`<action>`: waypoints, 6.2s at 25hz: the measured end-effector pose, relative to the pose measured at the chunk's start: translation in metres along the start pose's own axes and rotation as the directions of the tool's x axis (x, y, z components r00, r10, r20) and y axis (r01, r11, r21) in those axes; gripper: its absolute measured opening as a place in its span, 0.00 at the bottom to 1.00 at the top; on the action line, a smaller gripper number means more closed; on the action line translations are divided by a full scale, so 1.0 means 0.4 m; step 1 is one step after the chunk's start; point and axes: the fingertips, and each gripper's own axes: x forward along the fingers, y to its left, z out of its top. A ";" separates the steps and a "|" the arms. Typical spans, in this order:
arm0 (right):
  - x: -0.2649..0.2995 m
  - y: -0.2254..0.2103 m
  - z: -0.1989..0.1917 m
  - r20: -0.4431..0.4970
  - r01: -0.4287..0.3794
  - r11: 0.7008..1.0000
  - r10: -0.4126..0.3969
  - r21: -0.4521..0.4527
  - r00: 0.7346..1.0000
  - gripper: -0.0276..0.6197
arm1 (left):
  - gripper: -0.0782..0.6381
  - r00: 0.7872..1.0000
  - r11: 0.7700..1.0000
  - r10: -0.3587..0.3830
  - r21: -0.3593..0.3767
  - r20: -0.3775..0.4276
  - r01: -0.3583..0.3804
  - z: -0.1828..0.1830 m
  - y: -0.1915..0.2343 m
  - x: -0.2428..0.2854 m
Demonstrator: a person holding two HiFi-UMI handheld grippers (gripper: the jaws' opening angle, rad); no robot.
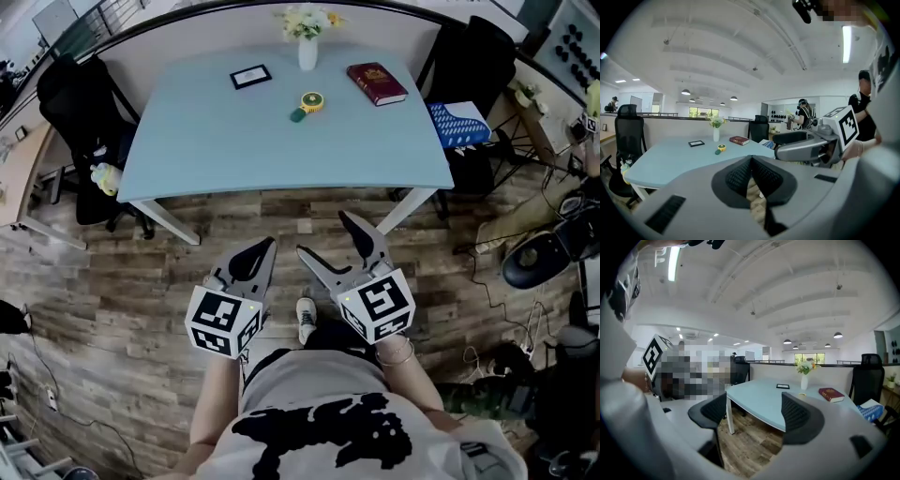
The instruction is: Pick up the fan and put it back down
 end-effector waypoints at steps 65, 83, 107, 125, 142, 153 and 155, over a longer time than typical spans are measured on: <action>0.850 -0.615 0.099 -0.164 0.296 0.954 -0.299 -0.044 0.940 0.57 | 0.12 0.917 0.916 -0.395 -0.096 -0.059 0.389 0.201 0.732 0.854; 0.962 -0.621 -0.021 -0.295 0.200 0.978 -0.177 0.051 0.939 0.49 | 0.12 0.931 0.931 -0.352 -0.141 -0.095 0.337 0.139 0.810 0.883; 0.990 -0.807 -0.275 -0.440 0.464 0.826 -0.304 0.319 0.845 0.60 | 0.12 0.884 0.918 -0.393 -0.166 -0.252 0.361 -0.022 0.806 1.003; 1.056 -0.909 -0.426 -0.529 0.605 0.667 -0.355 0.435 0.771 0.66 | 0.12 0.863 0.908 -0.410 -0.225 -0.296 0.354 -0.077 0.797 1.061; 1.069 -0.927 -0.473 -0.594 0.469 0.874 -0.313 0.125 0.742 0.55 | 0.12 0.882 0.915 -0.379 -0.254 -0.279 0.313 -0.089 0.831 1.082; 1.080 -0.908 -0.472 -0.570 0.432 0.892 -0.288 0.133 0.770 0.44 | 0.12 0.883 0.913 -0.383 -0.255 -0.270 0.318 -0.089 0.820 1.082; 1.078 -0.909 -0.473 -0.568 0.427 0.894 -0.283 0.135 0.773 0.44 | 0.12 0.883 0.912 -0.384 -0.258 -0.268 0.318 -0.091 0.819 1.081</action>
